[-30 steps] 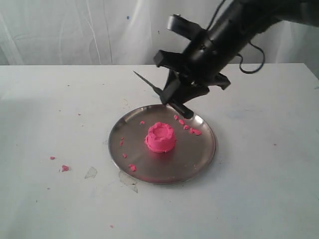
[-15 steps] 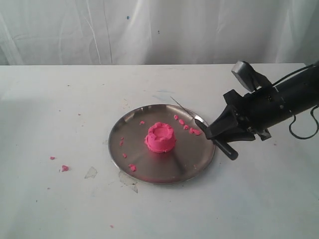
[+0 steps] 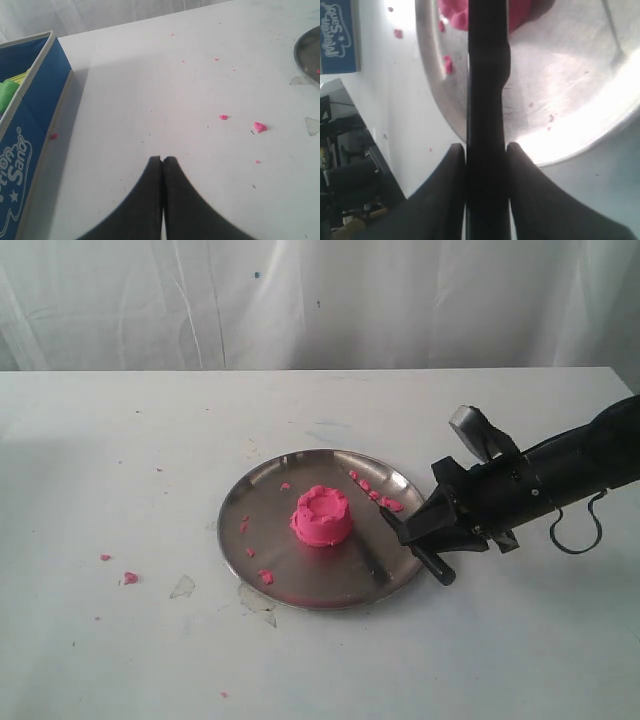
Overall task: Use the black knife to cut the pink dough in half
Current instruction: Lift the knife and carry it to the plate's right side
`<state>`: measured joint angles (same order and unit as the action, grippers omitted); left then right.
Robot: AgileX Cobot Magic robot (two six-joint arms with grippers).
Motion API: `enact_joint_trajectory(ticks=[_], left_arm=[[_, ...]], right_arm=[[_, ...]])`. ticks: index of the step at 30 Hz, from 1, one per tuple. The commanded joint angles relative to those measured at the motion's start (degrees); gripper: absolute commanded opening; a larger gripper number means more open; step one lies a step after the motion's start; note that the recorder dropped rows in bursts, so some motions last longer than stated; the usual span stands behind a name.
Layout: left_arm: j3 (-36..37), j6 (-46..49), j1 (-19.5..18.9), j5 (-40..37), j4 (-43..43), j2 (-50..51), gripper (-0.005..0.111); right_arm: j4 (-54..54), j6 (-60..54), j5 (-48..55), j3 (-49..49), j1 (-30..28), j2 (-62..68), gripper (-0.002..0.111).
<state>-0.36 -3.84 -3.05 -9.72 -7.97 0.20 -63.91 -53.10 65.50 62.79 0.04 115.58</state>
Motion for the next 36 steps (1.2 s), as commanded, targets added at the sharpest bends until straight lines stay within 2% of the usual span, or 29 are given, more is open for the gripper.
enact_joint_trajectory(ticks=[1,8,15,18,23,28,31,33,36], left_arm=[[0.36,-0.24,0.40,0.23,0.25,-0.20,0.000],[0.36,-0.24,0.40,0.23,0.25,-0.20,0.000],[0.36,-0.24,0.40,0.23,0.25,-0.20,0.000],[0.36,-0.24,0.40,0.23,0.25,-0.20,0.000],[0.36,-0.24,0.40,0.23,0.25,-0.20,0.000],[0.36,-0.24,0.40,0.23,0.25,-0.20,0.000],[0.36,-0.24,0.40,0.23,0.25,-0.20,0.000],[0.36,-0.24,0.40,0.23,0.25,-0.20,0.000],[0.36,-0.24,0.40,0.23,0.25,-0.20,0.000]], right_arm=[[-0.92,-2.81,-3.21,-0.23,0.09,-0.04,0.021],[0.11,-5.18,-4.39,-0.14,0.86,-0.04,0.021],[5.85,-4.52,-5.48,1.88,3.16,-0.44,0.021],[9.09,-2.31,-8.62,2.44,4.97,-1.63,0.021],[22.23,6.73,-16.48,2.44,9.05,-3.65,0.021],[23.10,7.26,-17.16,2.44,12.61,-3.66,0.021],[23.10,6.87,-16.62,2.44,12.60,-3.66,0.022],[23.10,6.13,-15.92,2.54,12.60,-3.66,0.027],[23.00,5.32,-15.07,3.33,12.60,-3.76,0.045]])
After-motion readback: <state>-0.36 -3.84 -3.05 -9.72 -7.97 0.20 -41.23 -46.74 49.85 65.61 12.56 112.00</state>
